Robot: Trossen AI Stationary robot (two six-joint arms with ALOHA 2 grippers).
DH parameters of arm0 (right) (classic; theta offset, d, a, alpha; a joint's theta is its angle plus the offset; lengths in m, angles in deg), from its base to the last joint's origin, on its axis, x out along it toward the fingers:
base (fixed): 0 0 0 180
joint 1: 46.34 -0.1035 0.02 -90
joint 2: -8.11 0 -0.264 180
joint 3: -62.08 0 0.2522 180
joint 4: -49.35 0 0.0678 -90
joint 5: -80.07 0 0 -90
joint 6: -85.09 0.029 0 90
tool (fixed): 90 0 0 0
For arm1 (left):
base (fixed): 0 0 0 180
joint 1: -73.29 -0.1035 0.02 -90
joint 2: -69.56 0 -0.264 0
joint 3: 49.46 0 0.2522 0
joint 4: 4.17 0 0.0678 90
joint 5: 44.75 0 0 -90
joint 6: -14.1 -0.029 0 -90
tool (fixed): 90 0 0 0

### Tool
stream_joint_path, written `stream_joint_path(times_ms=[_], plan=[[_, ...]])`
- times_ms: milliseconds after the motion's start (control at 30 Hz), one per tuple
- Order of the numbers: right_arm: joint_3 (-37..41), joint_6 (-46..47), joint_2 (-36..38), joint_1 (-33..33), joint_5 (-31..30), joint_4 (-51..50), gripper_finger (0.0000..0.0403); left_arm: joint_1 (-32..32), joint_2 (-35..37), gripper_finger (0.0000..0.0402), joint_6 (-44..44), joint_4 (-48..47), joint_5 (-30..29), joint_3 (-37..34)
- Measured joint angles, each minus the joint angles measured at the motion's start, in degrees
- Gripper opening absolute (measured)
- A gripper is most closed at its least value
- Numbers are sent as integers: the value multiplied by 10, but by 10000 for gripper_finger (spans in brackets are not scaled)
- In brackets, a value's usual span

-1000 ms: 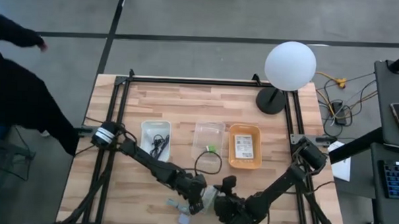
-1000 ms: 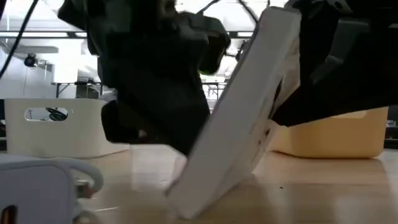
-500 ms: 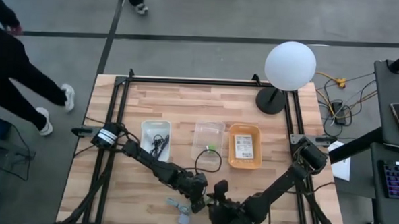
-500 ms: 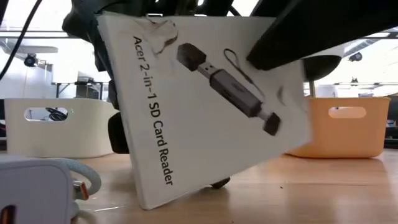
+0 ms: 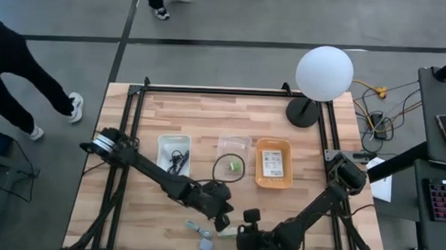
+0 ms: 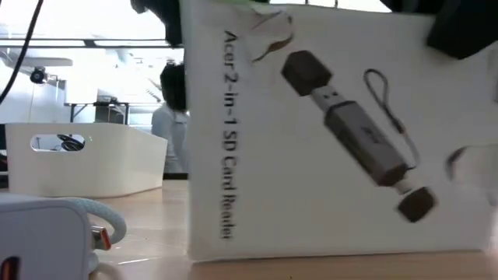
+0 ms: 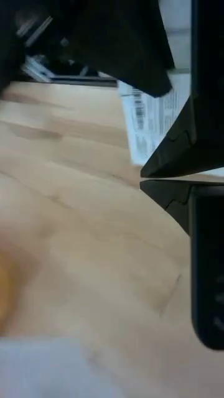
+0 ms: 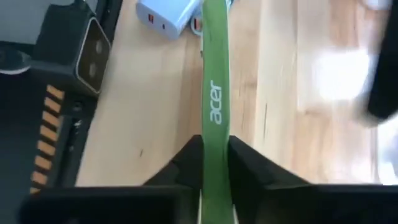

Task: Pick and place items into bin
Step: Put the card reader box into the yellow bin

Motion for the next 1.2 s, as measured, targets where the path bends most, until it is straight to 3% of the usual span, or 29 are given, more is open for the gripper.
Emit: stream_joint_path(times_ms=[67, 167, 267, 333, 467, 533, 633, 800, 933, 1200], plan=[[-9, 33, 0, -1, 9, -23, 27, 3, 22, 1, -14, -9, -27, 0], [-29, 119, 2, 0, 7, -94, 25, 18, 63, 1, -29, -38, -76, -1], [-60, 238, 17, -5, -36, -190, 23, 43, 108, 1, -41, -62, -153, -1], [-85, 388, 39, -10, -68, -279, 22, 62, 137, 1, -42, -83, -225, -1], [-121, 829, 62, -23, -63, -511, 22, 105, 186, 1, -41, -129, -370, -4], [-96, 933, 85, -24, -69, -485, 23, 109, 205, 1, -36, -135, -385, -7], [-49, 968, 122, 5, -31, -480, 25, 110, 220, 1, -35, -152, -375, -12], [-10, 957, 181, 51, -82, -490, 23, 119, 240, 1, -36, -190, -362, -20], [67, 932, 254, 102, -78, -479, 20, 127, 250, 1, -35, -197, -362, -22], [374, 938, 398, 164, -78, -114, 19, 130, 253, 1, -36, -201, -347, -23]])
